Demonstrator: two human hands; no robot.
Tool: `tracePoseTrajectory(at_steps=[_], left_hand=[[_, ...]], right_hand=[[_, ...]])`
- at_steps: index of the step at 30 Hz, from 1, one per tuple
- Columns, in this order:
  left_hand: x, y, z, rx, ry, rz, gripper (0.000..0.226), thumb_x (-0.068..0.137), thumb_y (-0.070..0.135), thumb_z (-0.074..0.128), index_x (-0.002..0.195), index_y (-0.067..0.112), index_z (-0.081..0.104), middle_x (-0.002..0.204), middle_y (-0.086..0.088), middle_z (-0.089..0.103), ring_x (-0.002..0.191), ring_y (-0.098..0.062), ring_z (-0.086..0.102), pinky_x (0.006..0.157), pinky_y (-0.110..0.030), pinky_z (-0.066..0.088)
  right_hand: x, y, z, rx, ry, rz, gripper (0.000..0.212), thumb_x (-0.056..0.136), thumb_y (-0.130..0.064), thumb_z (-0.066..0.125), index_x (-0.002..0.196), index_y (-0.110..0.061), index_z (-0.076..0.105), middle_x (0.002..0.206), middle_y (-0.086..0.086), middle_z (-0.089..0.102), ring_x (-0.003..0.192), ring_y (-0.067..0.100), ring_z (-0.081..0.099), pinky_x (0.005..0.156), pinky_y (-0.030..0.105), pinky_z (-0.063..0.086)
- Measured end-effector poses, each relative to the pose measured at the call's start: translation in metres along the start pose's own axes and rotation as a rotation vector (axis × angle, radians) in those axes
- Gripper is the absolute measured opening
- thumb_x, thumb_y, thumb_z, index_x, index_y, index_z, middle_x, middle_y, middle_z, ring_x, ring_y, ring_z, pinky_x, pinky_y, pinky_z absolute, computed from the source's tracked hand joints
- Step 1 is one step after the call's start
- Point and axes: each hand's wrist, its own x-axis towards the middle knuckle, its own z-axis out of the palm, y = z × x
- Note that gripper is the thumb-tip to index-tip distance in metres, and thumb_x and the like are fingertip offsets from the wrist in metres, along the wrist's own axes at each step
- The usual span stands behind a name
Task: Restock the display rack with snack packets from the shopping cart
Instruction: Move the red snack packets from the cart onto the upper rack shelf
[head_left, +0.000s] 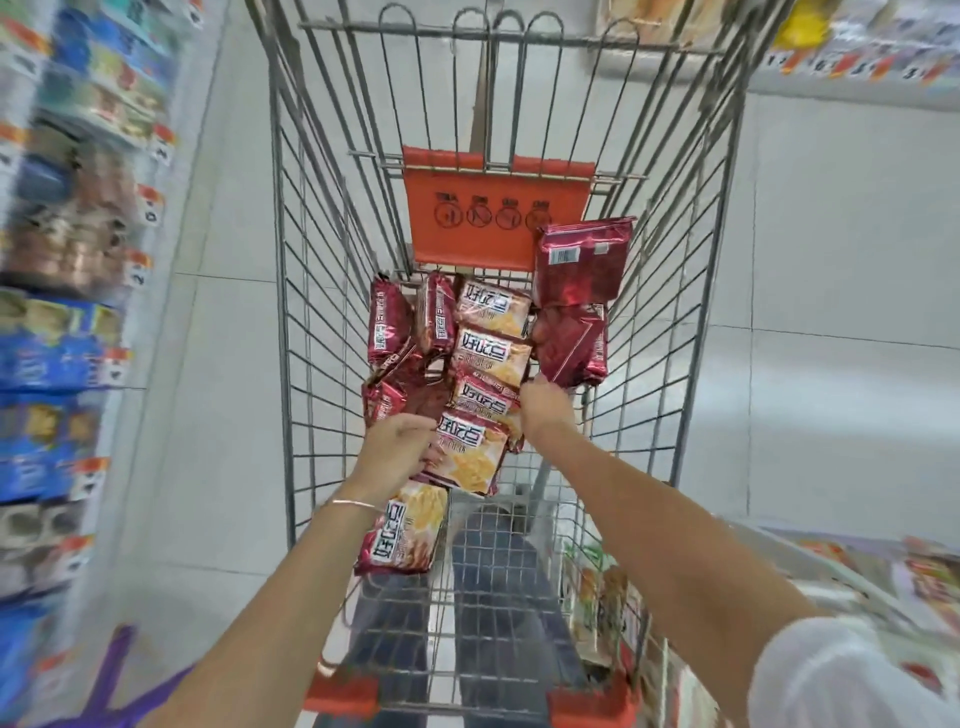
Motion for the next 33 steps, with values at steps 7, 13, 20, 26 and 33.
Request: tracePoseTrajectory(at_steps=[7,13,20,26,33], left_hand=[[0.001,0.037,0.004,0.059,0.005,0.054,0.046,0.095,0.024,0.066,0.137,0.007,0.055,0.133,-0.008,0.061,0.109,-0.023,0.061,0.101,-0.041,0.049],[-0.006,0.056,0.004,-0.022,-0.169,0.033,0.077,0.073,0.06,0.074,0.137,0.021,0.053,0.12,0.001,0.07,0.099,-0.014,0.069,0.093,-0.033,0.052],[0.013,0.019,-0.007,-0.384,-0.136,-0.122,0.09,0.048,0.057,0.094,0.126,0.024,0.061,0.114,-0.006,0.075,0.106,-0.032,0.07,0.098,-0.053,0.053],[0.011,0.005,-0.014,-0.408,-0.087,-0.119,0.069,0.069,0.064,0.08,0.124,0.026,0.061,0.118,-0.003,0.073,0.107,-0.026,0.07,0.097,-0.047,0.054],[0.007,0.006,-0.02,-0.395,0.014,-0.135,0.067,0.101,0.063,0.02,0.106,0.017,0.068,0.08,-0.004,0.078,0.061,-0.014,0.073,0.05,-0.021,0.052]], right_hand=[[-0.03,0.035,-0.095,0.144,0.135,-0.166,0.012,0.088,0.001,0.059,0.09,-0.002,0.07,0.086,0.011,0.064,0.085,0.03,0.066,0.08,0.036,0.055],[-0.056,0.063,-0.165,0.62,-0.224,-0.373,0.016,0.091,-0.026,0.072,0.083,-0.014,0.079,0.065,-0.012,0.063,0.056,0.0,0.054,0.064,0.013,0.039],[0.019,0.056,-0.106,0.035,0.058,-0.219,0.017,0.091,-0.022,0.059,0.103,-0.02,0.071,0.107,0.003,0.072,0.099,0.021,0.065,0.09,0.04,0.052],[0.044,0.047,-0.056,-0.464,0.029,-0.093,0.067,0.09,-0.019,0.065,0.15,-0.017,0.034,0.155,0.008,0.027,0.141,0.036,0.028,0.103,0.049,0.043],[0.033,0.049,-0.092,-0.596,0.203,-0.293,0.03,0.093,-0.015,0.057,0.123,-0.018,0.063,0.123,0.003,0.059,0.118,0.024,0.052,0.091,0.037,0.046]])
